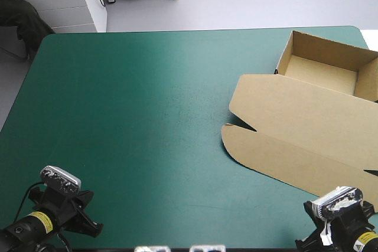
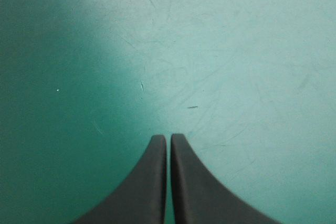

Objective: Fold the box

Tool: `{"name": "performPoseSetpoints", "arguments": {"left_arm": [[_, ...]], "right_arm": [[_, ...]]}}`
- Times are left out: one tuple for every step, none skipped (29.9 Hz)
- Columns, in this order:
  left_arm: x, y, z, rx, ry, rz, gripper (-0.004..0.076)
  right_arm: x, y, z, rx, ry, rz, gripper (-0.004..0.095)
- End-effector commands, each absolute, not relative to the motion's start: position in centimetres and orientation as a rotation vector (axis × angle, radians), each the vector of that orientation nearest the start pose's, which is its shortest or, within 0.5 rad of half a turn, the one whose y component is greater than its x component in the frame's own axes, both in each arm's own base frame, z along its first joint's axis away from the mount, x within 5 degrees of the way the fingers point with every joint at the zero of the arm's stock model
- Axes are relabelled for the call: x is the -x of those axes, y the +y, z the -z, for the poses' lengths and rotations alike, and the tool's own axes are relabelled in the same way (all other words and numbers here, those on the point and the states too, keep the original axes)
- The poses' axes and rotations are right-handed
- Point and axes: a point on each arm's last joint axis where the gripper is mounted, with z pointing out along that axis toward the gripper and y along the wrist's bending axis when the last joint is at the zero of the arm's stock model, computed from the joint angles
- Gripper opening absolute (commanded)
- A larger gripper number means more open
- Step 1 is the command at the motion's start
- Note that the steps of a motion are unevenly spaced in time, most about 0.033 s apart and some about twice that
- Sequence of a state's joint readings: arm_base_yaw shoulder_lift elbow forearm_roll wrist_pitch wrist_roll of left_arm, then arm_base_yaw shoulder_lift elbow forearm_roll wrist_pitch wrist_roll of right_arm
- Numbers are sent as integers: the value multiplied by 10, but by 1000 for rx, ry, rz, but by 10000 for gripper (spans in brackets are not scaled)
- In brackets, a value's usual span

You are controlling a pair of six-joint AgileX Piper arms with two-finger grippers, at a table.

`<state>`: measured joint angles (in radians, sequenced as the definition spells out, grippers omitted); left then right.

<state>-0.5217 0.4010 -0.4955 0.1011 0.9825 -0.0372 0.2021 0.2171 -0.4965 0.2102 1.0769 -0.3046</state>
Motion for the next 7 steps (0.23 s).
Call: {"name": "performPoseSetpoints", "arguments": {"left_arm": [[-60, -28, -282, -581, 2224, 191, 9], [-60, -28, -282, -581, 2224, 191, 9], [-60, -28, -282, -581, 2224, 191, 9], [-60, -28, -282, -581, 2224, 191, 9], [-60, -28, -282, -581, 2224, 191, 9], [-60, -28, -282, -581, 2224, 191, 9], [-60, -28, -282, -580, 2225, 196, 9]], "right_arm": [[-26, 20, -283, 554, 2159, -167, -18], [-26, 20, -283, 554, 2160, -168, -18], [-26, 20, -283, 554, 2159, -173, -18], [-26, 21, -283, 553, 2159, -180, -18], [-26, 21, -283, 550, 2158, -184, -18], [-26, 21, -283, 547, 2158, -188, -18], [-26, 21, -284, 542, 2159, -194, -18]]}}
